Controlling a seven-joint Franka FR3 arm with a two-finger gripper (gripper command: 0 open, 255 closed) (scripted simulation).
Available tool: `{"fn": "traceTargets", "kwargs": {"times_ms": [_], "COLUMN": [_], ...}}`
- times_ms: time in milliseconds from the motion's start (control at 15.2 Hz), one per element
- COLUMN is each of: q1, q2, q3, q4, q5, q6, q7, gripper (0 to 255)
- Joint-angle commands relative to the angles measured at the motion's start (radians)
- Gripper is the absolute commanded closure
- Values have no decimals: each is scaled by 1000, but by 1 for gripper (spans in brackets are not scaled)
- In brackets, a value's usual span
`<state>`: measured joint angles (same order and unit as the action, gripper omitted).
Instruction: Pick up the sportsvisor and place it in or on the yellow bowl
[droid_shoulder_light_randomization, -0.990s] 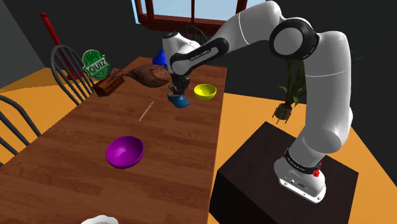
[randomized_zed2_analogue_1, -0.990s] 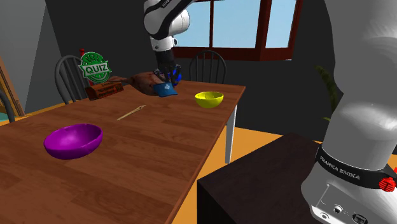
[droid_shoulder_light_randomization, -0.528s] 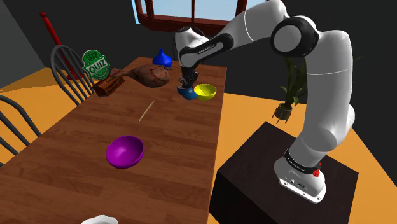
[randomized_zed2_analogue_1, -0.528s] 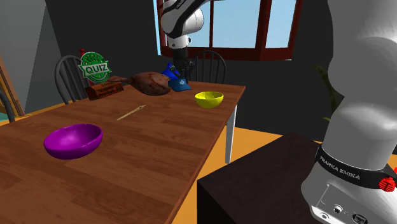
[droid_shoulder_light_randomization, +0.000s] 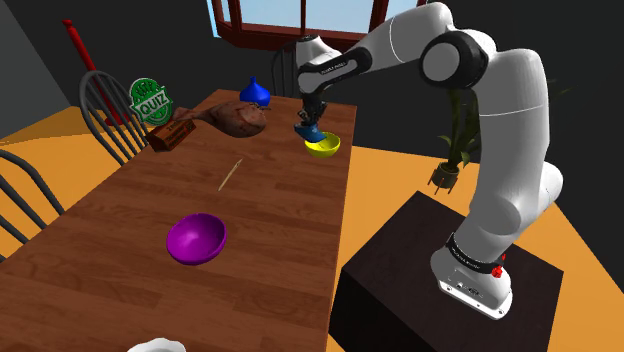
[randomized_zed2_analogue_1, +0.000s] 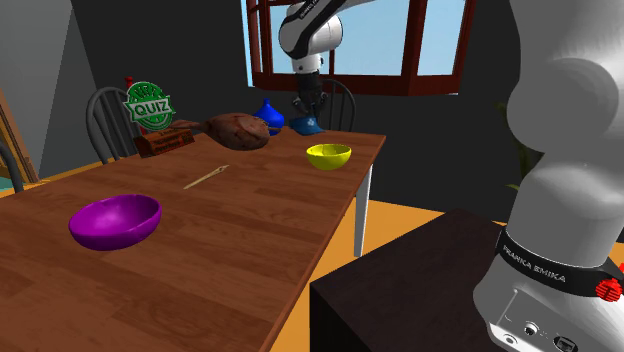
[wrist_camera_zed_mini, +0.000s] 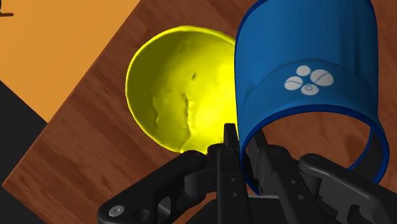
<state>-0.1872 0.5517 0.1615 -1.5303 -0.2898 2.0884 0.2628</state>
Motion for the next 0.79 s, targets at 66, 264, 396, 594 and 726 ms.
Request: {"fn": "traceTargets", "kwargs": {"times_ms": [66, 264, 396, 594, 726], "q1": [-42, -81, -106, -115, -115], "q2": [20, 61, 94, 116, 126], "q3": [-12, -23, -31, -34, -36], "q4": [42, 113, 171, 181, 171], "q5": [8, 15, 21, 20, 17], "q6": [-10, -30, -48, -34, -14], "q7": [-64, -125, -167, -177, -172], "gripper": [255, 255, 255, 255, 255]}}
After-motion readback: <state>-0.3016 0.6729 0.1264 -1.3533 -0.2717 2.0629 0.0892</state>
